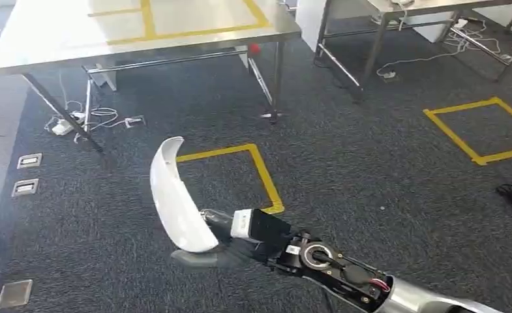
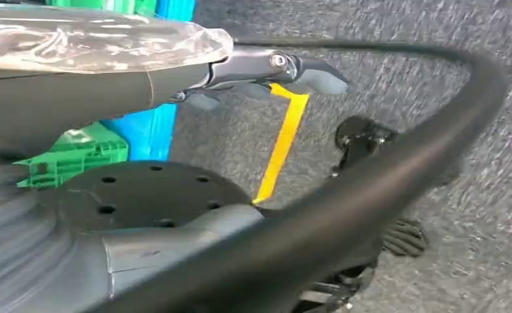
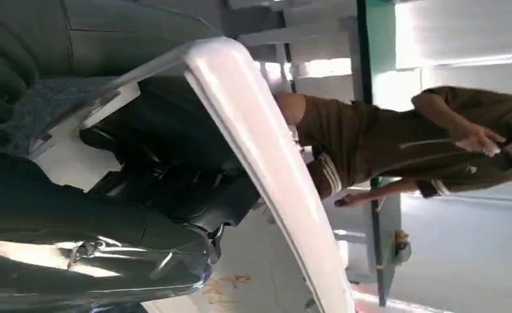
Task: Take the parts from the cabinet and place them on the table.
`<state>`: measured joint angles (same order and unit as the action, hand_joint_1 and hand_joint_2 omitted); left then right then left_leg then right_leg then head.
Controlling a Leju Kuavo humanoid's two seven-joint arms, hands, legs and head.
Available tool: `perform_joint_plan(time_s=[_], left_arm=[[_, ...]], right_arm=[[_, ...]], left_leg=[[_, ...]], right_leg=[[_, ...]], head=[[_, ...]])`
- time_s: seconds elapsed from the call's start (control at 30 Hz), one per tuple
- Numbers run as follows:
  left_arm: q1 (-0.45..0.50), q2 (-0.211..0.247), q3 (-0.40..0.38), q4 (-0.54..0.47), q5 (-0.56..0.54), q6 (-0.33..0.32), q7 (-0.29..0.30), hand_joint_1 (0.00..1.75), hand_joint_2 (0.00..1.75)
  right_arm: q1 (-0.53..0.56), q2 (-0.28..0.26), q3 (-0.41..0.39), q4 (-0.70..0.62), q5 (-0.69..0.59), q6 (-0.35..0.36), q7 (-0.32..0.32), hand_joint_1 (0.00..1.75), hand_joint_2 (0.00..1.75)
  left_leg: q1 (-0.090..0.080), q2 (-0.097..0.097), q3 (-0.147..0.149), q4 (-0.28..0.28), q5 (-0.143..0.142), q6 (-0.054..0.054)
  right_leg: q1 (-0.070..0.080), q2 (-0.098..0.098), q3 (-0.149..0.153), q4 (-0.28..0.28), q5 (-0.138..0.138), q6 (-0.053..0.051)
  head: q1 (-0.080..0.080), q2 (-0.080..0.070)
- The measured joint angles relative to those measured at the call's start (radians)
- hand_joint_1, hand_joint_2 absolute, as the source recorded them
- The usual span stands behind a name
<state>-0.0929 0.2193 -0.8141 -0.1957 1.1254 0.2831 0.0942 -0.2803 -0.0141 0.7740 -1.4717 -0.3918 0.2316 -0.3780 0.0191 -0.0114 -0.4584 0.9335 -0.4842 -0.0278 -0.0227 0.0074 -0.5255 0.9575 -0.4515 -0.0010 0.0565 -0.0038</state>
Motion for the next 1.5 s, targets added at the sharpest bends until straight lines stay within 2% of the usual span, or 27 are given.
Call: perform_joint_plan(time_s=[0.07,0.17,0.23,0.27,0.33,0.43,0.47,0.5,0.6,0.67,0.7,0.73,0.77,0.8,0.87,0.9,0.97,1.03,1.07,1.1,1.17,1.23,1.27,1.3,1.37,1.43,1.5], left_arm=[[-0.001,-0.002,0.0,0.0,-0.002,0.0,-0.001,0.0,1.75],[-0.003,-0.002,0.0,0.0,-0.002,0.0,-0.001,0.0,1.75],[0.006,-0.002,0.0,0.0,-0.002,0.0,0.0,0.0,1.75],[0.007,-0.002,0.0,0.0,-0.002,0.0,0.0,0.0,1.75],[0.008,0.002,0.0,0.0,-0.002,0.0,0.0,0.0,1.75],[0.007,0.003,-0.001,0.0,0.0,0.0,0.002,0.0,1.75],[0.008,0.003,0.0,0.0,0.001,0.001,0.003,0.0,1.75],[0.008,0.003,-0.001,0.0,0.001,0.001,0.003,0.0,1.75],[0.006,0.002,0.0,0.0,0.001,0.001,0.003,0.0,1.75],[0.006,0.0,0.0,0.0,0.001,-0.001,0.003,0.0,1.75],[0.007,0.0,0.0,0.0,0.0,-0.002,0.003,0.0,1.75],[0.008,-0.001,0.0,0.0,0.0,-0.002,0.003,0.0,1.75],[0.01,-0.002,0.0,0.0,-0.001,-0.002,0.002,0.0,1.75],[0.01,-0.003,0.0,0.0,-0.002,-0.003,0.002,0.0,1.75],[0.009,-0.003,0.0,0.002,-0.003,-0.005,0.0,0.0,1.75],[0.01,-0.003,0.0,0.002,-0.003,-0.006,0.0,0.0,1.75],[0.003,0.001,0.0,0.002,-0.003,-0.006,-0.001,0.0,1.75],[-0.002,0.003,0.0,0.002,-0.004,-0.006,-0.002,0.0,1.75],[-0.004,0.002,0.0,0.002,-0.004,-0.006,-0.002,0.0,1.75],[-0.004,0.0,0.0,0.002,-0.004,-0.006,-0.002,0.0,1.75],[-0.003,0.0,0.0,0.002,-0.003,-0.006,-0.002,0.0,1.75],[0.003,-0.002,-0.001,0.002,-0.002,-0.006,-0.002,0.0,1.75],[0.005,-0.001,-0.001,0.002,-0.001,-0.004,-0.002,0.0,1.75],[0.005,0.0,0.0,0.002,0.0,-0.002,-0.002,0.0,1.75],[0.011,0.002,0.0,0.002,0.0,-0.002,-0.002,0.0,1.75],[0.009,0.002,-0.001,0.002,0.0,-0.002,-0.003,0.0,1.75],[0.012,0.001,-0.001,0.003,-0.001,-0.002,-0.004,0.0,1.75]], right_arm=[[-0.001,0.0,-0.002,-0.002,0.0,0.001,-0.001,1.71,1.75],[0.002,0.0,-0.002,-0.003,0.0,0.001,0.0,1.71,1.75],[0.003,0.0,-0.002,-0.003,0.0,0.001,-0.001,1.71,1.75],[0.003,0.0,-0.002,-0.003,0.0,0.0,-0.001,1.71,1.75],[0.003,0.0,-0.003,-0.003,0.0,0.001,-0.002,1.71,1.75],[0.005,0.001,-0.003,-0.002,0.0,0.002,-0.001,1.71,1.75],[0.003,0.001,-0.003,-0.003,0.0,0.002,-0.001,1.71,1.75],[-0.001,0.002,-0.004,-0.005,0.0,0.003,-0.003,1.71,1.75],[-0.002,0.001,-0.005,-0.006,0.0,0.003,-0.003,1.71,1.75],[0.003,0.001,-0.005,-0.006,0.0,0.003,-0.002,1.71,1.75],[0.003,0.0,-0.005,-0.005,0.0,0.003,-0.002,1.71,1.75],[0.003,0.0,-0.006,-0.005,0.0,0.003,-0.002,1.71,1.75],[0.003,0.0,-0.006,-0.005,0.0,0.003,-0.002,1.71,1.75],[0.004,0.0,-0.006,-0.005,0.0,0.002,-0.002,1.71,1.75],[0.011,-0.005,-0.007,-0.001,-0.001,0.001,-0.003,1.71,1.75],[0.012,-0.006,-0.005,0.0,-0.003,0.0,-0.003,1.71,1.75],[0.011,-0.005,-0.007,0.0,-0.003,0.001,-0.003,1.71,1.75],[0.004,-0.003,-0.008,-0.004,-0.005,0.0,-0.005,1.71,1.75],[0.002,-0.003,-0.01,-0.003,-0.005,0.0,-0.006,1.71,1.75],[0.003,-0.003,-0.009,-0.003,-0.005,0.0,-0.005,1.71,1.75],[0.006,-0.003,-0.008,-0.003,-0.005,0.001,-0.005,1.71,1.75],[0.006,-0.003,-0.008,-0.003,-0.005,0.002,-0.005,1.71,1.75],[0.006,-0.003,-0.008,-0.003,-0.005,0.003,-0.005,1.71,1.75],[0.006,-0.003,-0.008,-0.003,-0.005,0.003,-0.005,1.71,1.75],[0.005,-0.003,-0.007,-0.002,-0.005,0.005,-0.007,1.71,1.75],[0.005,-0.002,-0.005,0.0,-0.004,0.005,-0.007,1.71,1.75],[0.003,-0.002,-0.006,0.0,-0.004,0.007,-0.01,1.71,1.75]], left_leg=[[0.0,0.005,-0.063,0.119,-0.015,-0.007],[-0.001,0.005,-0.23,0.326,-0.099,-0.006],[-0.004,0.005,-0.26,0.296,-0.059,0.005],[-0.008,0.005,-0.245,0.227,-0.014,0.012],[-0.024,0.007,-0.207,0.055,0.132,0.044],[-0.034,0.004,-0.188,0.04,0.112,0.045],[-0.031,0.003,-0.179,0.028,0.103,0.047],[-0.027,0.004,-0.158,0.024,0.096,0.05],[-0.022,0.004,-0.109,0.01,0.066,0.064],[-0.022,0.002,-0.078,0.009,0.038,0.066],[-0.022,0.0,-0.056,0.009,0.021,0.064],[-0.021,-0.002,-0.034,0.009,0.005,0.063],[-0.02,-0.004,-0.01,0.009,-0.012,0.061],[-0.018,-0.006,0.015,0.009,-0.03,0.058],[-0.022,-0.007,0.051,0.017,-0.066,0.051],[-0.023,-0.017,0.051,0.009,-0.073,0.044],[-0.022,-0.011,0.065,0.003,-0.08,0.032],[-0.02,-0.008,0.017,0.089,-0.041,0.022],[-0.02,-0.003,-0.04,0.178,-0.01,0.016],[-0.019,0.0,-0.096,0.248,-0.015,0.011],[-0.015,0.003,-0.191,0.331,-0.099,0.005],[-0.013,0.003,-0.236,0.308,-0.165,0.006],[-0.013,0.003,-0.238,0.253,-0.148,0.009],[-0.013,0.003,-0.232,0.19,-0.097,0.013],[-0.018,0.01,-0.225,0.045,0.115,0.029],[-0.026,0.006,-0.212,0.043,0.1,0.036],[-0.021,0.005,-0.181,0.028,0.11,0.048]], right_leg=[[0.0,-0.005,0.029,-0.015,-0.014,-0.011],[0.007,-0.006,0.047,-0.016,-0.037,-0.018],[0.013,-0.001,0.074,-0.016,-0.057,-0.021],[0.015,0.0,0.09,-0.016,-0.07,-0.02],[0.018,-0.002,0.113,-0.019,-0.098,-0.019],[0.021,-0.002,0.135,-0.038,-0.127,-0.003],[0.022,-0.001,0.165,-0.032,-0.121,0.001],[0.025,-0.001,0.162,-0.017,-0.114,0.008],[0.02,-0.002,0.034,0.201,-0.114,0.021],[0.017,-0.002,-0.064,0.307,-0.191,0.028],[0.016,-0.002,-0.098,0.315,-0.232,0.031],[0.014,-0.002,-0.114,0.293,-0.242,0.031],[0.013,-0.003,-0.119,0.248,-0.227,0.031],[0.013,-0.003,-0.118,0.181,-0.17,0.031],[0.014,-0.005,-0.134,0.049,0.076,0.024],[0.015,-0.009,-0.124,0.061,0.043,0.011],[0.022,-0.004,-0.107,0.056,0.043,-0.007],[0.012,0.001,-0.083,0.039,0.039,-0.013],[0.01,-0.001,-0.065,0.026,0.033,-0.019],[0.01,-0.001,-0.049,0.015,0.026,-0.022],[0.01,-0.001,-0.012,-0.003,0.007,-0.022],[0.01,0.004,0.032,-0.012,-0.019,-0.021],[0.01,0.005,0.055,-0.012,-0.036,-0.019],[0.01,0.005,0.074,-0.012,-0.051,-0.018],[0.013,0.004,0.097,-0.012,-0.082,-0.012],[0.018,0.006,0.116,-0.025,-0.118,0.0],[0.02,0.008,0.151,-0.004,-0.098,0.01]], head=[[-0.017,0.0],[-0.02,0.0],[-0.021,0.0],[-0.021,0.0],[-0.022,0.0],[-0.022,0.0],[-0.021,0.0],[-0.021,0.0],[-0.012,0.0],[-0.009,0.0],[-0.006,0.0],[-0.004,0.0],[-0.004,0.0],[-0.003,0.0],[0.002,0.0],[-0.003,0.0],[-0.007,0.0],[-0.005,0.0],[-0.014,0.0],[-0.014,0.0],[-0.015,0.0],[-0.015,0.0],[-0.016,0.0],[-0.018,0.0],[-0.023,0.0],[-0.023,0.0],[-0.022,0.0]])
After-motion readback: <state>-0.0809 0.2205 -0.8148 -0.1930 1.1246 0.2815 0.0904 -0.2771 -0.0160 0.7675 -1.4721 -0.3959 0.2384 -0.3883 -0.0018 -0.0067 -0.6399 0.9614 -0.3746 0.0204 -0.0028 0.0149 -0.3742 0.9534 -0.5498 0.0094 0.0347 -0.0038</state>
